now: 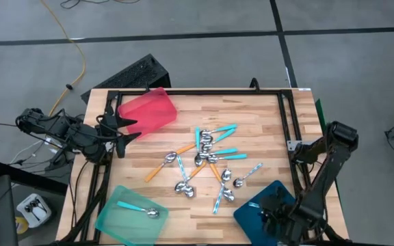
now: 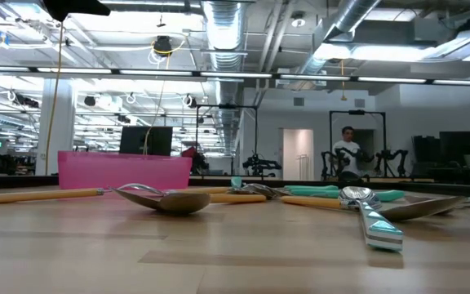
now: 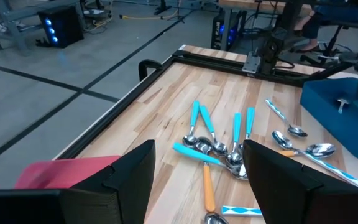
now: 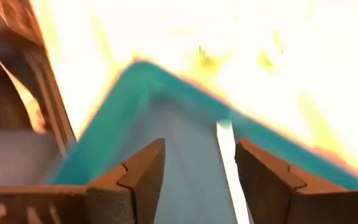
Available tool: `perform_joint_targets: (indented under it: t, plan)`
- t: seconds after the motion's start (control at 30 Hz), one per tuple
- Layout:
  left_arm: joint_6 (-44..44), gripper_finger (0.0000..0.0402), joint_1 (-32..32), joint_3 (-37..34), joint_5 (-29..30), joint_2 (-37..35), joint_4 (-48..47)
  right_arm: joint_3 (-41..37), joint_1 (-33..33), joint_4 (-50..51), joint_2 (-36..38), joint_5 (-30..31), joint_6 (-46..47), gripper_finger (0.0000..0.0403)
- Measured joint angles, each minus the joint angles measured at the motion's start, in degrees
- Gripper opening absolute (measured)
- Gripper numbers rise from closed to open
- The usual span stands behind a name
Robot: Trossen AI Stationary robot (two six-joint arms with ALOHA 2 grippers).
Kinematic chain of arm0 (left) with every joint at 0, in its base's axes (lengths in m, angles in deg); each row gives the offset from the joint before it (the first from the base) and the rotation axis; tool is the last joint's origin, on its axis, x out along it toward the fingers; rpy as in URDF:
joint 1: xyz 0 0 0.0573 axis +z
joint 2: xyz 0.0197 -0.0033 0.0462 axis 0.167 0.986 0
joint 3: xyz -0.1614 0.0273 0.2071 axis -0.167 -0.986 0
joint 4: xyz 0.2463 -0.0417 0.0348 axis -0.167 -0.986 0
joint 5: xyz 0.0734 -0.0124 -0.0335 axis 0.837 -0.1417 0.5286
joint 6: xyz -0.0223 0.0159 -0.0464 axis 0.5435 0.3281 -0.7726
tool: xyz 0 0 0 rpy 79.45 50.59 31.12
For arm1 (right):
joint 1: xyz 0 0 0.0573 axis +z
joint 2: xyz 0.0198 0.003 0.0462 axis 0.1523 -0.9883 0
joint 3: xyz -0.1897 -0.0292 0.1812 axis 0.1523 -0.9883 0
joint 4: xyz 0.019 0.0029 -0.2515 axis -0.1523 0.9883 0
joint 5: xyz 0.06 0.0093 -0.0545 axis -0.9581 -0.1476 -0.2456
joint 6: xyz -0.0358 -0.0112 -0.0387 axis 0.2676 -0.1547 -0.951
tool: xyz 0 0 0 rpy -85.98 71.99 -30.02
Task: Sort silverware by color (type)
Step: Put the yellow spoon into the pink bin
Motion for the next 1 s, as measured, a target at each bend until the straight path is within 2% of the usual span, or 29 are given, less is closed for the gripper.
perform_joint_targets:
  t: [0.23, 0.43, 0.63, 0.77, 0.87, 1.0]
  plan:
    - [0.02, 0.0226, 0.00, 0.00, -0.01, -0.02, -0.11, 1.57, -8.95, -2.89, 5.22, 9.27, -18.40, 0.0219]
    - [0.04, 0.0226, -0.02, 0.00, -0.01, -0.01, -0.34, 1.60, -19.91, -6.88, 5.88, 10.44, -33.01, 0.0219]
    - [0.02, 0.0226, 0.00, 0.00, -0.21, -0.02, -1.72, 1.58, -29.94, -15.29, 5.38, 8.50, -42.06, 0.0219]
    - [0.02, 0.0226, -0.02, 0.00, -1.21, 0.00, -1.76, 1.54, -33.70, -22.13, 4.45, 4.98, -49.46, 0.0219]
    - [0.00, 0.0226, 0.00, 0.00, -1.50, -0.01, -1.77, 1.77, -35.36, -24.79, 3.24, 4.66, -48.70, 0.0219]
    - [0.00, 0.0226, -0.01, 0.00, -1.98, 0.00, -1.77, 1.49, -36.78, -23.65, -0.59, -0.35, -45.72, 0.0219]
